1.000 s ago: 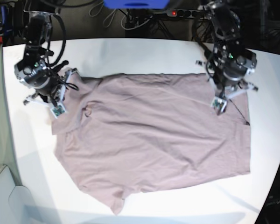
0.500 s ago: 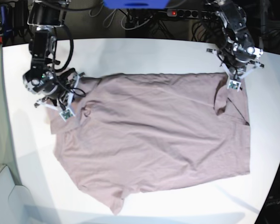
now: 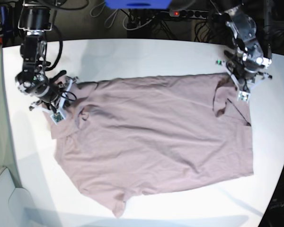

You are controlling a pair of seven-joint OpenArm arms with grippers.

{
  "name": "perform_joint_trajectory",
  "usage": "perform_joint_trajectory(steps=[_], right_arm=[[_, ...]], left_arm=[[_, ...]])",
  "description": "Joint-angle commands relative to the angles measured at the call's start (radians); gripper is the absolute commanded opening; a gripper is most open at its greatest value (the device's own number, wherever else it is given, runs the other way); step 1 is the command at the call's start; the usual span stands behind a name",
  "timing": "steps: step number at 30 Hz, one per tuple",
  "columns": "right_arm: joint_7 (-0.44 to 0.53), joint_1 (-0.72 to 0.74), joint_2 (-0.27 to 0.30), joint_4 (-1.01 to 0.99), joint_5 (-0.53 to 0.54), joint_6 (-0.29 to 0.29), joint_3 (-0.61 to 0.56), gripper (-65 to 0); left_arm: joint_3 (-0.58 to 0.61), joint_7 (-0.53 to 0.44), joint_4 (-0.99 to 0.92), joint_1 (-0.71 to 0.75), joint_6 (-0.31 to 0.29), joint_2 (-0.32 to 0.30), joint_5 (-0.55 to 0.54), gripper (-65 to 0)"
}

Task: Layout the t-shirt on the table in an organized manner, then fold the t-shirt properly
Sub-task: 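Grasp the shirt's shoulder corners with both grippers and pull them apart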

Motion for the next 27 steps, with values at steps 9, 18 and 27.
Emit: perform_joint_trajectory(steps=[9, 18, 27], right_arm=[[-0.048, -0.042, 0.089, 0.007, -0.040, 0.003, 0.004, -65.0], [-0.057, -0.126, 0.100, 0.303, -0.040, 0.003, 0.104, -65.0], [-0.057, -0.083, -0.074, 0.440, -0.038, 0.003, 0.018, -65.0]], left_arm=[[-0.136, -0.126, -0.282, -0.141, -0.007, -0.010, 0.016, -64.9], [-0.211, -0.124, -0.184, -0.170, -0.007, -0.046, 0.016, -64.9], [-0.210, 0.109, 0.138, -0.083, -0.007, -0.033, -0.121, -64.9]])
